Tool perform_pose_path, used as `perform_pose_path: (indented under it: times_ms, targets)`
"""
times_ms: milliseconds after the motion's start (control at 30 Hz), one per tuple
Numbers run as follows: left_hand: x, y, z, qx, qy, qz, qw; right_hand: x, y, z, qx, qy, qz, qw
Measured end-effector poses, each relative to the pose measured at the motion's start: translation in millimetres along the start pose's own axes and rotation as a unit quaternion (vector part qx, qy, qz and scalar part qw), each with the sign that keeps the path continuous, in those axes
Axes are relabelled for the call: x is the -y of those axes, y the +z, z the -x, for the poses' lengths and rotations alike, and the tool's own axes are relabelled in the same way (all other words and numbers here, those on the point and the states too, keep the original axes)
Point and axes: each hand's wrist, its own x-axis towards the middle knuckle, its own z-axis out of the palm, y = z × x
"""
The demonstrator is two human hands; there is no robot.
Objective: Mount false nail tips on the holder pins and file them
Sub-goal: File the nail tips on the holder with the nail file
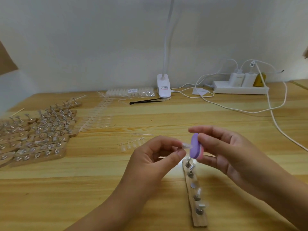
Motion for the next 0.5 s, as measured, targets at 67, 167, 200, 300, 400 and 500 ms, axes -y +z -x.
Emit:
perform_pose_path:
  times_ms: [67,167,200,300,400,500]
  targets:
    - [0.5,0.5,0.0,0.006,0.002,-0.008,1.0,0.0,3.4,1.0,0.002,-0.021,0.008,1.0]
    - [0.2,0.1,0.2,0.004,0.013,-0.025,1.0,1.6,2.6,1.9,-0.023,-0.043,0.054,0.997]
    - [-0.2,-0.6,0.2,0.002,0.017,-0.029,0.999,2.7,2.8,2.9,-0.012,-0.04,0.069,0.997]
    - [-0.9,-4.0,0.7,0.002,0.031,-0.06,0.998,3.5,6.7,5.9,0.04,-0.023,0.083,0.995]
    - [-0.6,-4.7,1.7,0.013,0.049,-0.101,0.994,3.7,7.0,4.9,-0.001,-0.041,0.078,0.996]
    - [0.1,-3.9,1.5,0.007,0.049,-0.098,0.994,5.7,7.1,6.8,0.027,-0.025,0.098,0.994]
